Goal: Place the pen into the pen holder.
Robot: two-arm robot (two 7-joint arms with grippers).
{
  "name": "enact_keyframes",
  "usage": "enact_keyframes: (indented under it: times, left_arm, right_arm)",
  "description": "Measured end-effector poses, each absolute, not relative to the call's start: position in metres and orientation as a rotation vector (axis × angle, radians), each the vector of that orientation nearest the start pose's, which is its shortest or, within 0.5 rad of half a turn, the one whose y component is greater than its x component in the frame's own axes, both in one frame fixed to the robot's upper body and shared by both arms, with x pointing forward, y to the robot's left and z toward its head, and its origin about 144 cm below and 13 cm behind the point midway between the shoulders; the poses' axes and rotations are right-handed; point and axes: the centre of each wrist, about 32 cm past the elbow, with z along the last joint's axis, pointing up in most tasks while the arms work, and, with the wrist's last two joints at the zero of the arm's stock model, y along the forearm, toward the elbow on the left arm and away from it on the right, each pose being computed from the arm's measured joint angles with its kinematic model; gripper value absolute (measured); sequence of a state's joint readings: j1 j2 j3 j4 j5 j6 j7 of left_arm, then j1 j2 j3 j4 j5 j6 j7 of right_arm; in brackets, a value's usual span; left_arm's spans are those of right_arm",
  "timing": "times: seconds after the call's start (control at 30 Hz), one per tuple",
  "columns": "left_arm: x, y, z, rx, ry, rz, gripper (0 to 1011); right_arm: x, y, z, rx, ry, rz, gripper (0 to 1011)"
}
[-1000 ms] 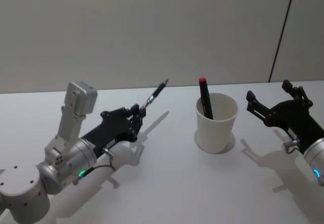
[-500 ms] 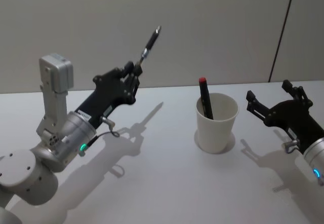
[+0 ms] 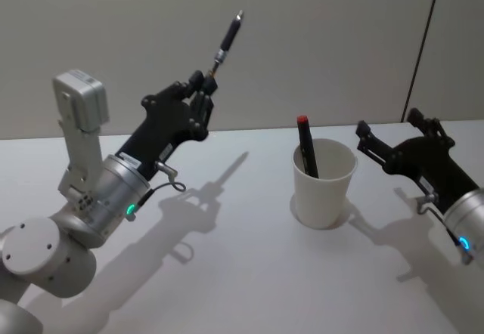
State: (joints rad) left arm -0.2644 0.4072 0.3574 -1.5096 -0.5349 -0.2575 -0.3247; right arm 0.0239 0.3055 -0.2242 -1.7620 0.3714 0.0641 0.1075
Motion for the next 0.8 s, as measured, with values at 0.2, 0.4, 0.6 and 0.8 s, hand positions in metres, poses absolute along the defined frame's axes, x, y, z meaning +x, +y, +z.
enact_keyframes:
  times: [0.2,0.4,0.6,0.8]
  left_arm:
    - [0.513,0.244,1.19,-0.231,-0.186,0.92,155]
    - [0.511,0.239,1.18,-0.176,-0.185,0.894,155]
    - [0.509,0.236,1.175,-0.151,-0.184,0.881,155]
    - [0.509,0.236,1.175,-0.152,-0.189,0.876,156]
  right_arm:
    - [0.459,-0.225,1.209,0.167,0.059,-1.129,1001]
    - [0.465,-0.22,1.221,0.236,0.118,-1.06,1001]
    - [0.47,-0.215,1.235,0.311,0.182,-0.977,1001]
    - [0.476,-0.209,1.249,0.385,0.244,-0.891,1001]
